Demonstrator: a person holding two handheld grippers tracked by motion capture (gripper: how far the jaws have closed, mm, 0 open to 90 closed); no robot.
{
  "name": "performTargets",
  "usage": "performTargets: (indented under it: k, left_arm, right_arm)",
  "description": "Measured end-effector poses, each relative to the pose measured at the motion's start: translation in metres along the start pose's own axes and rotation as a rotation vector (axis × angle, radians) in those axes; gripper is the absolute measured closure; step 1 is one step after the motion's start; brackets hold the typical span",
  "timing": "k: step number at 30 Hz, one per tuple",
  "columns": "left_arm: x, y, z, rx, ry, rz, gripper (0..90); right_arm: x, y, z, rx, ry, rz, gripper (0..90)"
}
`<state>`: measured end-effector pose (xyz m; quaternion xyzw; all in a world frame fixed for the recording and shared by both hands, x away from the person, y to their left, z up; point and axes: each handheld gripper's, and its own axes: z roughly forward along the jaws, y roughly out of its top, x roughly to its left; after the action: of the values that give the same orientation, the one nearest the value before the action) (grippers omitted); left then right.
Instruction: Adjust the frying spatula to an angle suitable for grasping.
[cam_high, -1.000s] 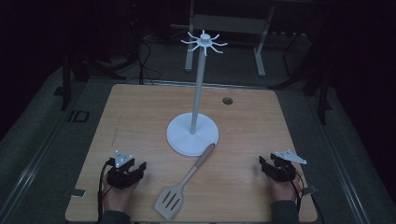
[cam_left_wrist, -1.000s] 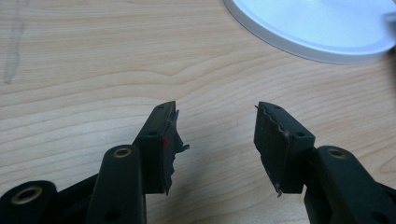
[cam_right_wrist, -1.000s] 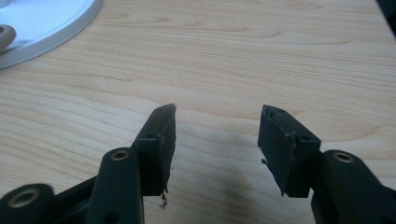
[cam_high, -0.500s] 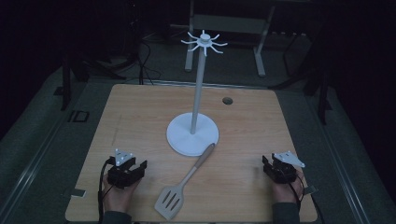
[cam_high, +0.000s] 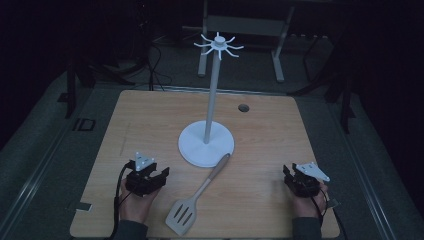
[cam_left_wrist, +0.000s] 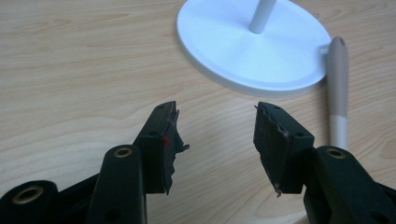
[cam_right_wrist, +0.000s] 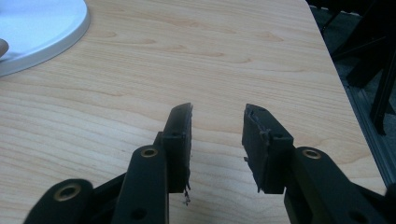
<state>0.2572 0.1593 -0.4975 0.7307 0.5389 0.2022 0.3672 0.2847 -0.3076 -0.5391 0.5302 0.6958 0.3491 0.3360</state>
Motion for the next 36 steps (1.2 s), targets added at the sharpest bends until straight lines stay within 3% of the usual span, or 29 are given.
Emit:
performTargets:
  k: [11, 15, 21, 27, 36]
  left_arm:
    - [-0.019, 0.024, 0.007, 0.051, -0.023, 0.048, 53.3]
    - [-0.021, 0.032, 0.009, 0.056, -0.034, 0.045, 52.9]
    - [-0.029, 0.042, 0.011, 0.063, -0.019, 0.066, 52.9]
    - [-0.035, 0.049, 0.015, 0.067, -0.018, 0.072, 53.5]
    - [-0.056, 0.057, 0.028, 0.107, -0.04, 0.119, 52.4]
  right_arm:
    - [0.0, 0.0, 0.001, 0.002, -0.009, -0.003, 59.4]
    - [0.0, -0.002, 0.004, 0.027, 0.004, 0.0, 57.9]
    - [-0.001, -0.002, 0.004, 0.025, 0.003, 0.0, 56.1]
    - [-0.001, -0.003, 0.006, 0.037, 0.001, 0.001, 55.2]
    - [-0.003, -0.004, 0.006, 0.036, -0.007, 0.004, 54.4]
